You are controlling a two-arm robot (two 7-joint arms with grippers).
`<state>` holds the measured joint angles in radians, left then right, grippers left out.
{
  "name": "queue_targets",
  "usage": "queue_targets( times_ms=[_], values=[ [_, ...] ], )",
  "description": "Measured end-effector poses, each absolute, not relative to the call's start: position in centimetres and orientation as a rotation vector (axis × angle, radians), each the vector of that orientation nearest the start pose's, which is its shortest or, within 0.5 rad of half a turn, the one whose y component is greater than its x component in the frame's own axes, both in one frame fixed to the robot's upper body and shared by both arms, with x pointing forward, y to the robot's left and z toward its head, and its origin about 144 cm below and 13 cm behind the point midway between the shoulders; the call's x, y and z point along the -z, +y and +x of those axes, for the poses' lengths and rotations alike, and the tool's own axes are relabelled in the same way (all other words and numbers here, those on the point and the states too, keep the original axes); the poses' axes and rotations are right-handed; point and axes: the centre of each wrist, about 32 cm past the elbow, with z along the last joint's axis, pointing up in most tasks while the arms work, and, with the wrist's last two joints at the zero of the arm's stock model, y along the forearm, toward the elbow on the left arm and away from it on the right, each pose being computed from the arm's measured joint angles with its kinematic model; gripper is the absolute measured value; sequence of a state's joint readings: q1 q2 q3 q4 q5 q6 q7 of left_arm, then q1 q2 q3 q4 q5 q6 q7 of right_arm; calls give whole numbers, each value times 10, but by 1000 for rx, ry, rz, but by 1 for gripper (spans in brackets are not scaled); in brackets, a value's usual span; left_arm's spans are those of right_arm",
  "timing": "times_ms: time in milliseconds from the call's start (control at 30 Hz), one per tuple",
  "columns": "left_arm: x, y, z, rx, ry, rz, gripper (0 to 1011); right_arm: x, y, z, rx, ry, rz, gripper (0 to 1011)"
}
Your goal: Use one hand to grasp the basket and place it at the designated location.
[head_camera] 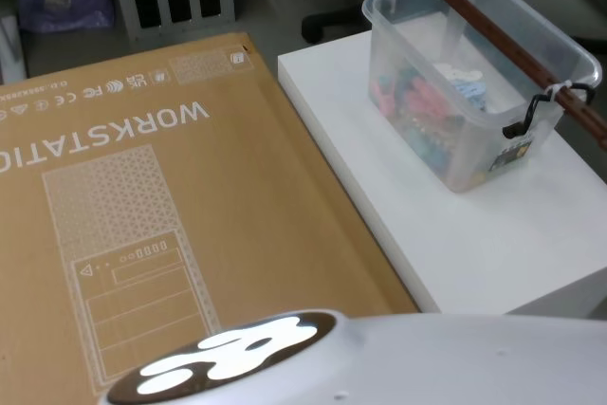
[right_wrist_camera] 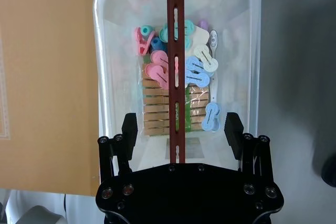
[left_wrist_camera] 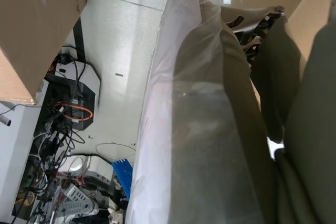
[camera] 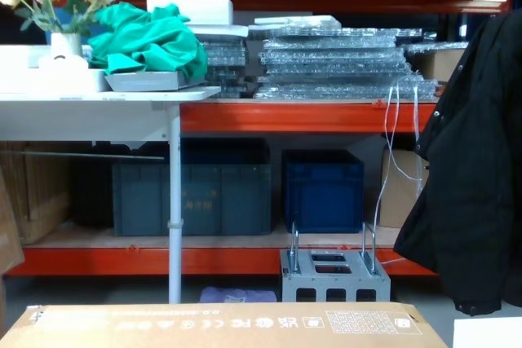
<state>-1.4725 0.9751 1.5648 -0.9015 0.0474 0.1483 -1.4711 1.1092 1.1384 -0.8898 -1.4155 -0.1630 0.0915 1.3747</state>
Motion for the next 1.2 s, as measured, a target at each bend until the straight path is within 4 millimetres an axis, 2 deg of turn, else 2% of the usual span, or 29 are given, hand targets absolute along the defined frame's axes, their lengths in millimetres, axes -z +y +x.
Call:
queue_targets(
  times_ms=[400,1200],
  values=[
    [-1396,496,616,-178,165,1629,0,-1482,-446,537,301,-430,-1415,1000],
    [-1396,496,616,-178,165,1629,0,-1481,-446,538,300,-427,-1415,1000]
  ],
)
